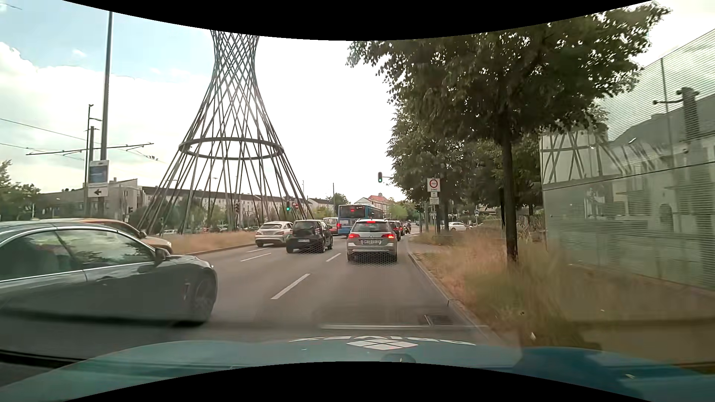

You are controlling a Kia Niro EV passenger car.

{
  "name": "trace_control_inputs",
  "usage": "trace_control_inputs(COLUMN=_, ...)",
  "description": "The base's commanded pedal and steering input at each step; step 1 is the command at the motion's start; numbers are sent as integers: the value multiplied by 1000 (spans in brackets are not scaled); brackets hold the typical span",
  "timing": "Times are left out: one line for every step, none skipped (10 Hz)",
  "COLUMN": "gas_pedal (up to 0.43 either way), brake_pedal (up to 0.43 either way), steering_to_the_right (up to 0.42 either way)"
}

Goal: Follow the waypoints while adhering to traffic rules and regulations

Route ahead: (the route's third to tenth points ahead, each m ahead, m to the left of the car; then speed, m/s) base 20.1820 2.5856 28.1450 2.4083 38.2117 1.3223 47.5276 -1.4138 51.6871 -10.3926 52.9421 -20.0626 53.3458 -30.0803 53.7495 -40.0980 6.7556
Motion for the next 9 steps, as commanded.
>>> trace_control_inputs(gas_pedal=150, brake_pedal=0, steering_to_the_right=14)
trace_control_inputs(gas_pedal=150, brake_pedal=0, steering_to_the_right=13)
trace_control_inputs(gas_pedal=150, brake_pedal=0, steering_to_the_right=13)
trace_control_inputs(gas_pedal=150, brake_pedal=0, steering_to_the_right=13)
trace_control_inputs(gas_pedal=150, brake_pedal=0, steering_to_the_right=13)
trace_control_inputs(gas_pedal=150, brake_pedal=0, steering_to_the_right=13)
trace_control_inputs(gas_pedal=150, brake_pedal=0, steering_to_the_right=11)
trace_control_inputs(gas_pedal=150, brake_pedal=0, steering_to_the_right=11)
trace_control_inputs(gas_pedal=150, brake_pedal=0, steering_to_the_right=11)
